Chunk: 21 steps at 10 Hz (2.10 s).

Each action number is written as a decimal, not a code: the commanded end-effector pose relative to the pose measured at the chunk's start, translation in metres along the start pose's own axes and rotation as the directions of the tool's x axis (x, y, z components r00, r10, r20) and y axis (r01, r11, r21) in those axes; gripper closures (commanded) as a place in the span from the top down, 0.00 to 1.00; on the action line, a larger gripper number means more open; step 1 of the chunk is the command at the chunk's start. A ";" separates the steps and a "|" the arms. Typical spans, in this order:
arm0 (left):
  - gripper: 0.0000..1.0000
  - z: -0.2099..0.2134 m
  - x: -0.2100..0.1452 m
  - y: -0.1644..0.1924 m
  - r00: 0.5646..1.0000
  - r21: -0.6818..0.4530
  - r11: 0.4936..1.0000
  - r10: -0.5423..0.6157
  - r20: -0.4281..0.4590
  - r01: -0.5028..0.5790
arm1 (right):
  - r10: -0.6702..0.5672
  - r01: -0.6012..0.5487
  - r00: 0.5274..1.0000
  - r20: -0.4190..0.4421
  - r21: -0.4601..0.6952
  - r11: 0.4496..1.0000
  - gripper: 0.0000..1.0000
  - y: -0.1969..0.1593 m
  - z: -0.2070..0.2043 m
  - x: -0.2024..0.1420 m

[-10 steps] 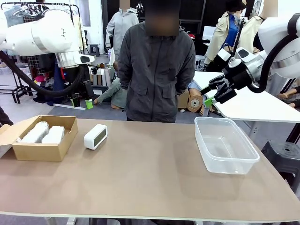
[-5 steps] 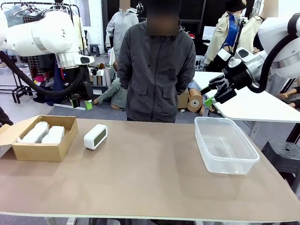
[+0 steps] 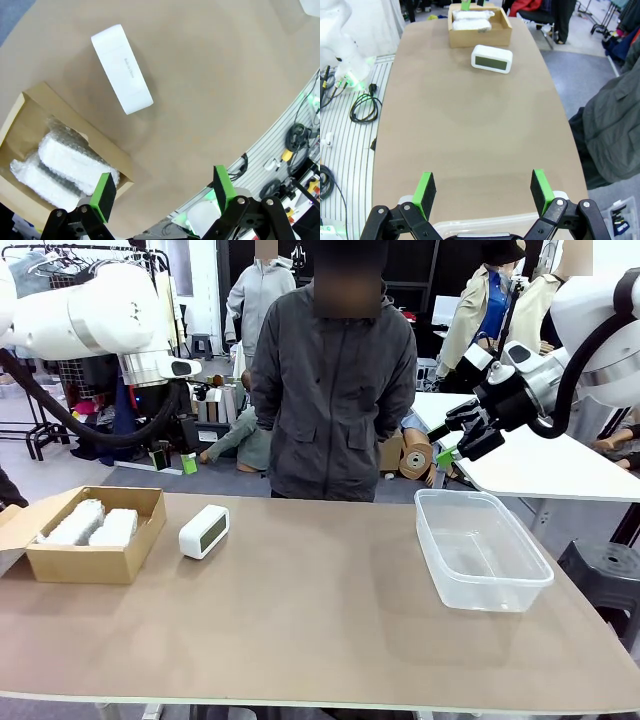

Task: Separate and place wrapped and unwrapped clocks.
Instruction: Pick up the Digital clock indicated by the person.

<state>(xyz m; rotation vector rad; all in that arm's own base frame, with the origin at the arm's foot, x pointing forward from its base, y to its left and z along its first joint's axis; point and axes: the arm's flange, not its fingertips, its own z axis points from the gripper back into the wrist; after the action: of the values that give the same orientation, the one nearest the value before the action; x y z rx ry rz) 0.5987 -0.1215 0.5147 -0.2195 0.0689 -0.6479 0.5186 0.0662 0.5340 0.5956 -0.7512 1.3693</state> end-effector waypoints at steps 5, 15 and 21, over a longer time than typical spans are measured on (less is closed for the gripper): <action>1.00 0.002 0.002 -0.012 0.992 -0.004 0.993 -0.120 0.045 0.120 | 0.003 -0.003 1.000 -0.002 0.001 1.000 1.00 0.000 0.001 0.001; 1.00 0.067 -0.078 -0.006 0.499 0.094 0.578 -0.766 0.405 0.811 | 0.003 -0.003 1.000 -0.002 0.001 1.000 1.00 0.000 0.001 0.001; 1.00 0.069 -0.123 0.006 0.339 0.297 0.520 -0.802 0.492 0.801 | 0.003 -0.003 1.000 -0.002 0.001 1.000 1.00 0.000 0.001 0.001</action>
<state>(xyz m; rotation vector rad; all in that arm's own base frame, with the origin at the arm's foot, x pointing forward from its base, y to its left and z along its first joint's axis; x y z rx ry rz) 0.5219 -0.0319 0.5866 -0.4465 -0.6478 -1.5906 0.5187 0.0661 0.5339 0.5956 -0.7511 1.3692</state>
